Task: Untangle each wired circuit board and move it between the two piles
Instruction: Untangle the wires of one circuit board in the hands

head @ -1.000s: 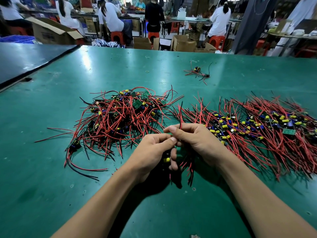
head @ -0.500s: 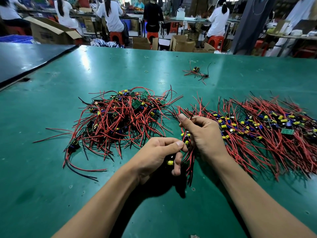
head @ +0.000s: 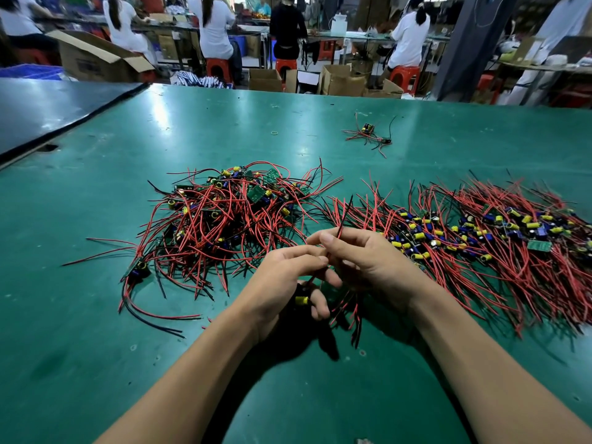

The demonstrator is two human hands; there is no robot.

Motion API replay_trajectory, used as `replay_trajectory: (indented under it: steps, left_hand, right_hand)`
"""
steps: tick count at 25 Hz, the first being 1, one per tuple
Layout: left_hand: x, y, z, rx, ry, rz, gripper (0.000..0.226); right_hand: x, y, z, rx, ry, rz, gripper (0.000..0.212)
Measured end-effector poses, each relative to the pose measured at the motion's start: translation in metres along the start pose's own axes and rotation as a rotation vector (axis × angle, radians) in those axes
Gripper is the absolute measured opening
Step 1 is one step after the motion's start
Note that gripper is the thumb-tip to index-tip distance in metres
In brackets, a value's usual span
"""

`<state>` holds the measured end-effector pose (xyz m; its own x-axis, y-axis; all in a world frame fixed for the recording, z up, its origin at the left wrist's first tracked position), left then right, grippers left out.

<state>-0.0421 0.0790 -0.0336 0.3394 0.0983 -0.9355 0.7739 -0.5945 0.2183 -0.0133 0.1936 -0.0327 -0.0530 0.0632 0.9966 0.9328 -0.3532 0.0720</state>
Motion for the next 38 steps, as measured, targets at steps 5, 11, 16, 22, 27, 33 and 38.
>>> replay_trajectory:
  steps: [5, 11, 16, 22, 27, 33, 38]
  left_hand:
    - [0.000, 0.002, -0.004, 0.090, -0.018, 0.018, 0.013]
    - [0.002, 0.002, -0.007, 0.104, -0.020, 0.020, 0.015]
    - [0.005, 0.004, -0.010, 0.133, -0.030, 0.037, 0.015]
    - [0.005, 0.011, -0.010, 0.197, -0.100, 0.081, 0.014]
    - [0.001, 0.013, -0.008, 0.119, -0.083, 0.063, 0.013]
    - [-0.013, 0.001, 0.010, -0.087, 0.086, 0.017, 0.018]
    - [-0.030, -0.002, 0.015, -0.106, 0.227, -0.033, 0.015]
  right_hand:
    - [0.006, -0.007, 0.018, -0.217, -0.069, 0.090, 0.043]
    - [0.021, -0.005, 0.039, -0.541, 0.201, 0.339, 0.032]
    - [0.032, 0.001, 0.052, -0.739, 0.277, 0.449, 0.026]
    - [0.030, 0.001, 0.059, -0.779, 0.356, 0.383, 0.051]
    - [0.018, -0.005, 0.092, -0.768, -0.173, 0.100, 0.042]
    - [0.014, -0.010, 0.059, -0.594, 0.147, 0.185, 0.037]
    - [0.030, 0.004, 0.031, -0.480, 0.500, 0.452, 0.010]
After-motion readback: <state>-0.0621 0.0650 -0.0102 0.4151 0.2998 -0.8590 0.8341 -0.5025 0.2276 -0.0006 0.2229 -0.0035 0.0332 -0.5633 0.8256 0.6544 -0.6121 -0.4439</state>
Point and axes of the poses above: each hand's wrist, its own y-axis away from the middle knuckle, its own z-axis out of the back of the hand, x = y × z, the point moved 7 cm from there along -y, towards the middle knuckle, and after that the axes turned 14 degrees about -x, right-handed, at the moved point
